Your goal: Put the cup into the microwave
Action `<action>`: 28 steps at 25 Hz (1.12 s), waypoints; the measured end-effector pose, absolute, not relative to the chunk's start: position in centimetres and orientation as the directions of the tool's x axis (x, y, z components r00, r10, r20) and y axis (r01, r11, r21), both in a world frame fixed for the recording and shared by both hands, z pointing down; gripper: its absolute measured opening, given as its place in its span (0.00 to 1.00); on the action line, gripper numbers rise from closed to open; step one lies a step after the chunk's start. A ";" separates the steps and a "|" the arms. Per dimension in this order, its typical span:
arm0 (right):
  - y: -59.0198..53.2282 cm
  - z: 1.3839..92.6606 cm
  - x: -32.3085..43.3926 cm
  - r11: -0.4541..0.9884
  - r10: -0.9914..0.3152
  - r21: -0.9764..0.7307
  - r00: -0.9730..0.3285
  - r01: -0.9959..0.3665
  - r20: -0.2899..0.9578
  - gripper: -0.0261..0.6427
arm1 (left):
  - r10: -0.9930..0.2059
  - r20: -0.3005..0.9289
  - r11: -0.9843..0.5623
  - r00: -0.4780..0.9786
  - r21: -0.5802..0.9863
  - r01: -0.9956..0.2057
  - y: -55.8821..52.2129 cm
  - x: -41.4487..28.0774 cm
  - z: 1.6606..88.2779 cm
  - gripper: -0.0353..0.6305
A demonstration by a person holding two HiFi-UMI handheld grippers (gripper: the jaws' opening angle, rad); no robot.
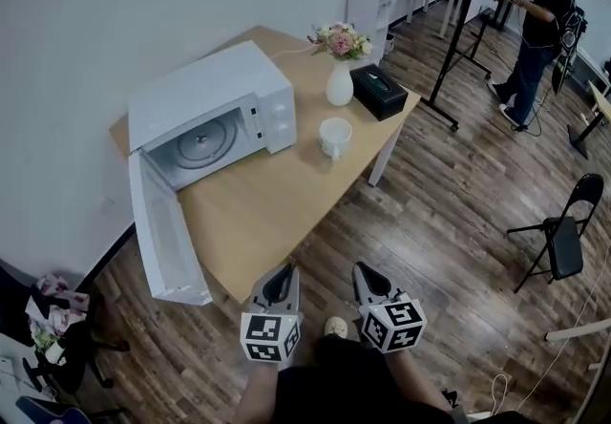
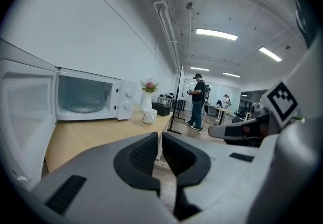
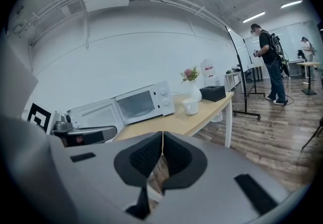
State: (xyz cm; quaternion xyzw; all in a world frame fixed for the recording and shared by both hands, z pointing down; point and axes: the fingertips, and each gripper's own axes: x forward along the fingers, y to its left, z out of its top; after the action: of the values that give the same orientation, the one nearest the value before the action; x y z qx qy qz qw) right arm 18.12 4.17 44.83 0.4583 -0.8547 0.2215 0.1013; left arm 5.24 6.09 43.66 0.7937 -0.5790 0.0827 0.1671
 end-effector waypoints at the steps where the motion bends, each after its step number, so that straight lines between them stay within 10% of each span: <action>1: 3.4 44.9 18.2 0.486 -0.736 -0.287 -0.564 -0.826 0.376 0.03 | -0.895 0.323 -0.266 0.308 0.168 -0.949 5.5 5.3 43.6 0.06; 5: 0.8 45.0 19.1 0.486 -0.744 -0.292 -0.566 -0.824 0.356 0.03 | -0.908 0.313 -0.237 0.278 0.163 -0.958 3.6 5.7 43.8 0.06; 10: -1.3 45.2 19.3 0.507 -0.732 -0.310 -0.591 -0.805 0.338 0.47 | -0.917 0.315 -0.204 0.247 0.163 -0.965 2.5 6.0 44.5 0.06; 16: -2.1 45.9 20.0 0.463 -0.762 -0.267 -0.534 -0.845 0.368 0.61 | -0.920 0.318 -0.187 0.228 0.154 -0.970 2.4 6.0 44.4 0.06; 28: -0.9 47.1 18.0 0.497 -0.712 -0.334 -0.596 -0.801 0.371 0.61 | -0.919 0.349 -0.140 0.186 0.152 -0.978 3.8 5.0 45.1 0.06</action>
State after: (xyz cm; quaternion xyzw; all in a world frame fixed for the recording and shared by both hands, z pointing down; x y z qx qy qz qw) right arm 17.99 -0.91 47.08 0.4398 -0.8601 0.2413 0.0924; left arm 4.95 3.81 45.13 0.7501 -0.6322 0.0858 0.1739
